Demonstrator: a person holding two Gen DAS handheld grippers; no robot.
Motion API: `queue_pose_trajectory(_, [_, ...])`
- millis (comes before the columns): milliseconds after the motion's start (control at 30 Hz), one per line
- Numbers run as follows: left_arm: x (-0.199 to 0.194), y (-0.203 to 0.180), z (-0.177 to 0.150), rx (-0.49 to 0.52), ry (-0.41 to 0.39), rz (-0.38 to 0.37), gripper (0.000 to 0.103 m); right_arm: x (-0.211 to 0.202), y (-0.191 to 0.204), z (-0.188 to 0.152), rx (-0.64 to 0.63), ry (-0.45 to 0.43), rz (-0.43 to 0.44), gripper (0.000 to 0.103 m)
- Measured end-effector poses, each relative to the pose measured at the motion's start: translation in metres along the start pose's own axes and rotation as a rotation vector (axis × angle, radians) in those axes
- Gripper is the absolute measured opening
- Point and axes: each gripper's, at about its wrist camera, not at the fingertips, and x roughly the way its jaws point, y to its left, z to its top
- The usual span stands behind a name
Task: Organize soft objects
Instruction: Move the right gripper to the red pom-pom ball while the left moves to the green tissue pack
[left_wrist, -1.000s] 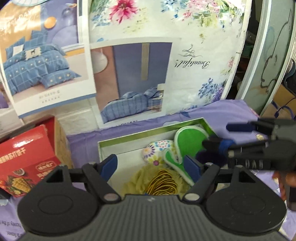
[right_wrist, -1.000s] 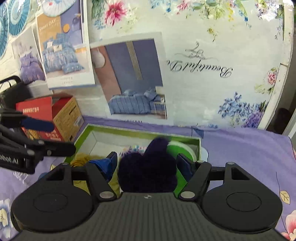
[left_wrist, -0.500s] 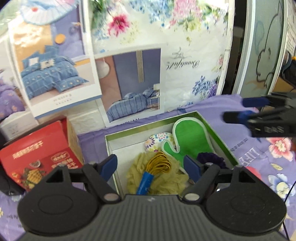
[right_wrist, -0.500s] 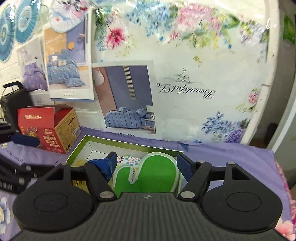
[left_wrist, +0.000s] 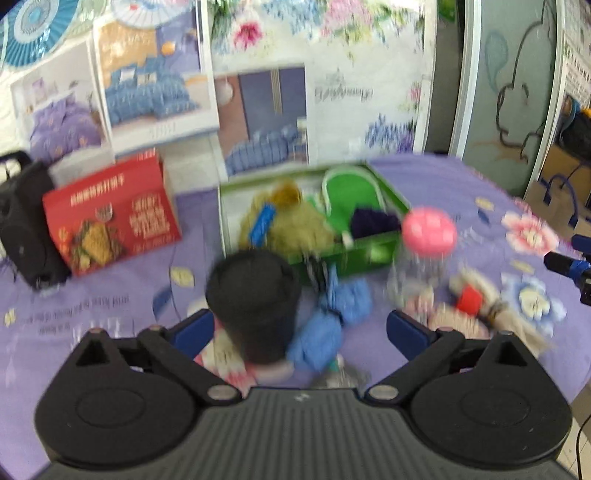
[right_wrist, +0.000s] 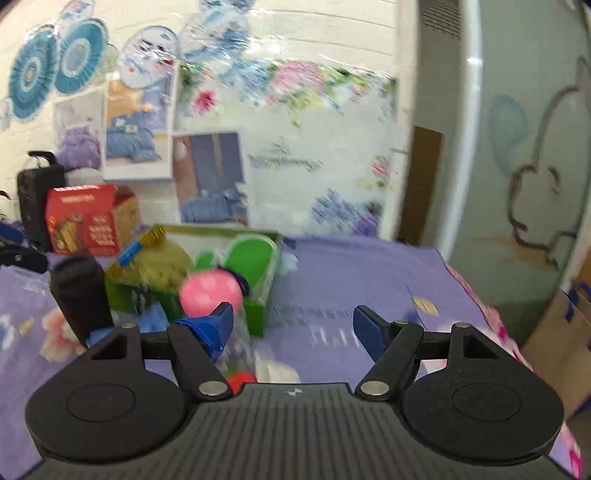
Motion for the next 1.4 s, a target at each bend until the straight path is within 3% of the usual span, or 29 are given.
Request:
queue_pose_trajectory(133, [0.018, -0.016, -0.049, -0.064, 0.101, -0.015, 0.099, 0.0, 0.006, -0.04, 0.036, 0.063, -0.028, 0.057])
queue_pose_trajectory(233, [0.03, -0.024, -0.069, -0.08, 0.15, 0.025, 0.099, 0.012, 0.014, -0.047, 0.001, 0.089, -0.033, 0.057])
queue_pose_trajectory(333, [0.041, -0.023, -0.072, -0.095, 0.177, 0.051, 0.099, 0.031, 0.015, -0.045, -0.037, 0.116, -0.004, 0.057])
queue_pose_trajectory(667, [0.077, -0.025, -0.067, -0.072, 0.233, 0.081, 0.099, 0.109, 0.002, -0.053, -0.039, 0.351, 0.074, 0.058])
queue_pose_trajectory(833, [0.095, -0.025, -0.062, -0.051, 0.25, 0.086, 0.099, 0.111, -0.006, -0.056, -0.038, 0.352, 0.094, 0.058])
queue_pose_trajectory(933, [0.099, -0.022, -0.061, -0.053, 0.258, 0.079, 0.099, 0.109, -0.023, -0.055, -0.058, 0.356, 0.051, 0.059])
queue_pose_trajectory(1067, [0.101, -0.016, -0.064, -0.078, 0.272, 0.076, 0.099, 0.098, -0.048, -0.048, 0.019, 0.34, 0.006, 0.059])
queue_pose_trajectory(1133, [0.099, -0.015, -0.063, -0.089, 0.269, 0.077, 0.099, 0.084, -0.044, -0.039, 0.01, 0.284, 0.005, 0.059])
queue_pose_trajectory(1267, [0.093, -0.018, -0.06, -0.071, 0.249, 0.091, 0.099, 0.06, -0.024, -0.016, -0.021, 0.135, 0.087, 0.059])
queue_pose_trajectory(1400, [0.089, -0.018, -0.061, -0.068, 0.244, 0.087, 0.099, 0.081, -0.002, -0.007, -0.09, 0.145, 0.153, 0.059])
